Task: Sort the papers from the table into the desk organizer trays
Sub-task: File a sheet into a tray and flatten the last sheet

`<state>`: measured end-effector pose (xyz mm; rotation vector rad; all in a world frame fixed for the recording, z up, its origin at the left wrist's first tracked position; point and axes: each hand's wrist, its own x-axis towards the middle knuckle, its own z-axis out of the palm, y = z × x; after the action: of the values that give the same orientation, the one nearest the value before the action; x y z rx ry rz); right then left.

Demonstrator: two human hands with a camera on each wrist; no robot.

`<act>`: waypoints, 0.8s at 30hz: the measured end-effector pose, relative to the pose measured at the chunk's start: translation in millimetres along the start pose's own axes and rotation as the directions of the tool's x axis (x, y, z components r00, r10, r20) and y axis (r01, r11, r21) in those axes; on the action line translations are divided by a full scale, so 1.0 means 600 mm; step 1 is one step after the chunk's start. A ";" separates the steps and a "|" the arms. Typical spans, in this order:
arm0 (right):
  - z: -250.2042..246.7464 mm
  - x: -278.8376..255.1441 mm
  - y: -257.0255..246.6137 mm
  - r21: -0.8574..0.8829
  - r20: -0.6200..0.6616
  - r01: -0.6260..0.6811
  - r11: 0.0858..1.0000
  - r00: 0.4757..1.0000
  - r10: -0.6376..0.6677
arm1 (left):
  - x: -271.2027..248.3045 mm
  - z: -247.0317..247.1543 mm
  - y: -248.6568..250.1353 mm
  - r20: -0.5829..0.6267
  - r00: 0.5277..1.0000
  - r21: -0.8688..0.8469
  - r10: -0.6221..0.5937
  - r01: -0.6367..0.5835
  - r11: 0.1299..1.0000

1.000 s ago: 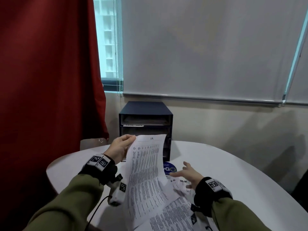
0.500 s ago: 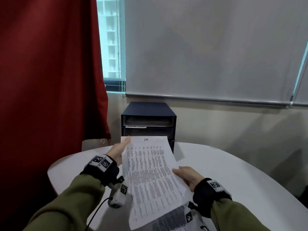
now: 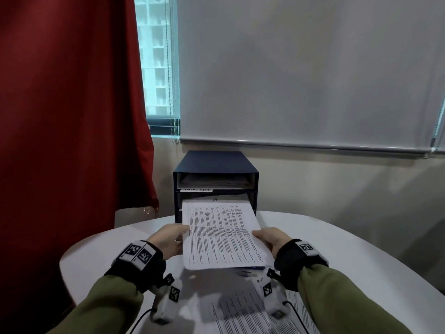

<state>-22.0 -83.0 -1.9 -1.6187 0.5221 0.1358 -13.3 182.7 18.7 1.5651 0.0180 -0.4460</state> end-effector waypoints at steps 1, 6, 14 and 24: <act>0.001 0.008 -0.012 0.008 -0.013 0.003 1.000 1.000 -0.003 | -0.002 -0.001 0.000 0.029 0.999 -0.010 -0.022 0.022 1.000; -0.001 0.050 -0.051 0.057 -0.037 0.051 0.997 0.998 -0.049 | 0.005 -0.009 -0.007 0.079 0.990 0.072 -0.114 0.108 0.992; -0.024 0.037 -0.046 -0.066 0.240 -0.122 0.990 0.961 0.135 | 0.099 0.003 0.017 -0.196 0.980 -0.206 -0.018 -0.024 0.978; 0.044 0.086 -0.093 0.604 0.064 0.037 0.796 0.993 -0.095 | 0.150 0.032 0.070 -0.245 0.966 -0.584 0.088 -0.219 0.782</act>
<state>52.3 -69.0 25.3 -0.9925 0.3831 -0.0146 76.6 138.2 33.4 0.9514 0.1764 -0.1176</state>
